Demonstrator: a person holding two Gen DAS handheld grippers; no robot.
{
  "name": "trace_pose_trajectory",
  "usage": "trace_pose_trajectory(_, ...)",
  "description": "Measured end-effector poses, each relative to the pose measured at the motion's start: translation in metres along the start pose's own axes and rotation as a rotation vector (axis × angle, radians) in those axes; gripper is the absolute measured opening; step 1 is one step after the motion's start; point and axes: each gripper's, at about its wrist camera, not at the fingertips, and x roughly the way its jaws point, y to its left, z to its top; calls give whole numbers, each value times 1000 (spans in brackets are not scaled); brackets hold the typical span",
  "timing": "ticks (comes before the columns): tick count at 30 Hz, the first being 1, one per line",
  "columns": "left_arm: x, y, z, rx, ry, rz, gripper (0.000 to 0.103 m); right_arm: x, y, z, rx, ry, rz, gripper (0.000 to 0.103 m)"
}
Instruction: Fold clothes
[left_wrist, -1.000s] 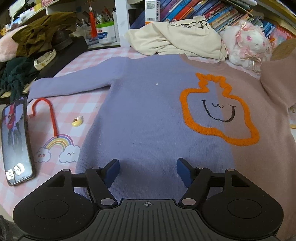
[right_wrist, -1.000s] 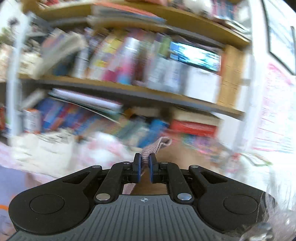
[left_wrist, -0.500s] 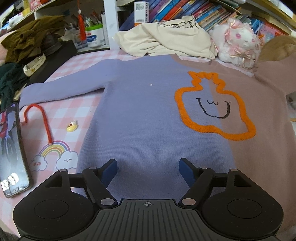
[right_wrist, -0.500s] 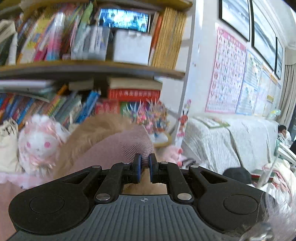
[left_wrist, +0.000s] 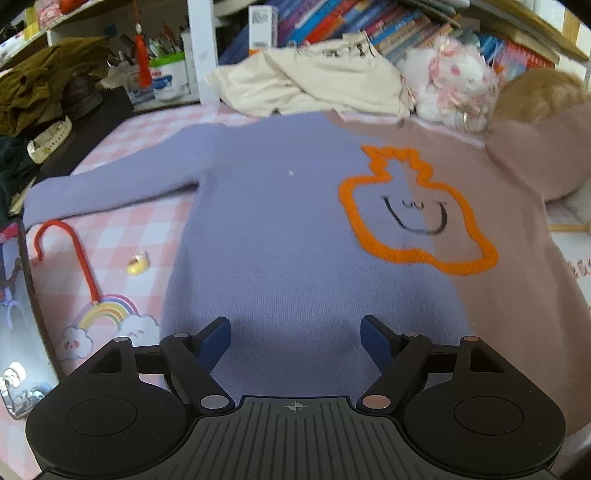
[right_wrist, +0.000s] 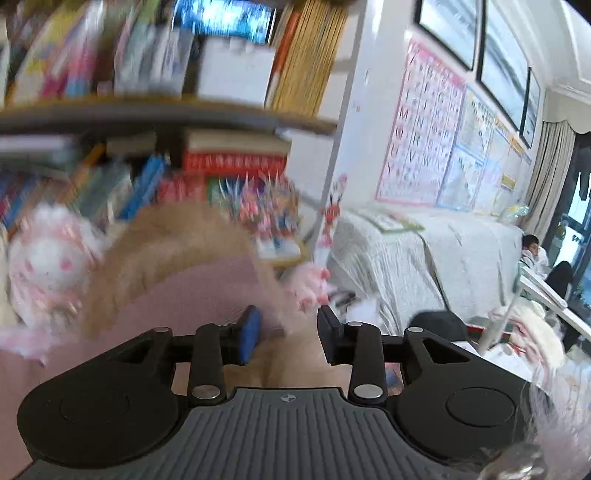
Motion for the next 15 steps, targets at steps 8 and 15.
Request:
trace_pose_trajectory(8,-5,23,10,-84,-68,-5,79,-68,57,-41,-54,88,360,58)
trace_pose_trajectory(15,-2,34,10,-61,-50,2,80,-88,122,-129,-141,407,532,56)
